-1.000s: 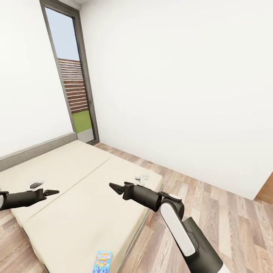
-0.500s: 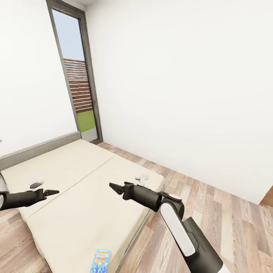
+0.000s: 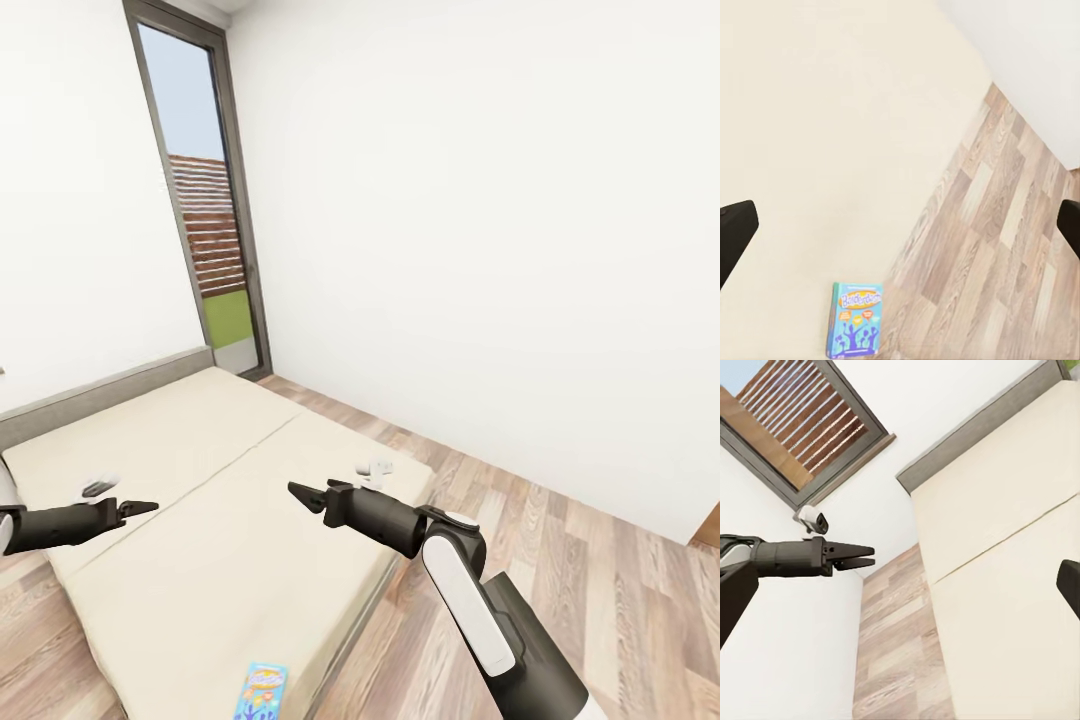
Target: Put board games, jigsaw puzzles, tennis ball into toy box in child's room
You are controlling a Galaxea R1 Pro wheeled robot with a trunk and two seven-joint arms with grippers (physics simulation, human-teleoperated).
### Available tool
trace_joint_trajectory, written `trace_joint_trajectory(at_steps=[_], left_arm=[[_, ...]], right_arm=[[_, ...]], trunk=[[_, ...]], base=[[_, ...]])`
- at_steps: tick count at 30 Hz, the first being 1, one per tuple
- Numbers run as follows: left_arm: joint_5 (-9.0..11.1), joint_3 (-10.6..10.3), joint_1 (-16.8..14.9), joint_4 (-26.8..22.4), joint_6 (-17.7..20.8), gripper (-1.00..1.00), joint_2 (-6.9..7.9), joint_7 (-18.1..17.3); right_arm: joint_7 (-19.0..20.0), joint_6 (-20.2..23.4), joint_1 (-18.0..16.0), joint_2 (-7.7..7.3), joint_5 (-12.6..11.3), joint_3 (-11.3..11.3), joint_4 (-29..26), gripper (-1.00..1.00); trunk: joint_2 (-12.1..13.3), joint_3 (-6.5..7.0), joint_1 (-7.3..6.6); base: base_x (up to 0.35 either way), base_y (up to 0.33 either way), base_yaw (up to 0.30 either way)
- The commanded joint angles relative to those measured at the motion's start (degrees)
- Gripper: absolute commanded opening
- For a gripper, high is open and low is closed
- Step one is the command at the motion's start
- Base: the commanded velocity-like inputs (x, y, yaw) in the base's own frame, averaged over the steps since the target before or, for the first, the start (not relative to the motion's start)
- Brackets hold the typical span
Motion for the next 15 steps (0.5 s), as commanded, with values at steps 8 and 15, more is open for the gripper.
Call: trace_joint_trajectory(at_steps=[8, 15], left_arm=[[0.32, 0.04, -0.06, 0.00, 0.54, 1.00, -0.08, 0.04], [0.33, 0.06, -0.06, 0.00, 0.56, 1.00, -0.10, 0.02]], right_arm=[[0.20, 0.27, -0.06, 0.02, 0.02, -0.06, -0.02, 1.00], [0.22, 0.27, -0.06, 0.02, 0.02, -0.06, -0.02, 1.00]], trunk=[[-0.13, -0.13, 0.04], [-0.13, -0.13, 0.04]], base=[[0.043, -0.163, 0.013], [0.008, -0.054, 0.074]])
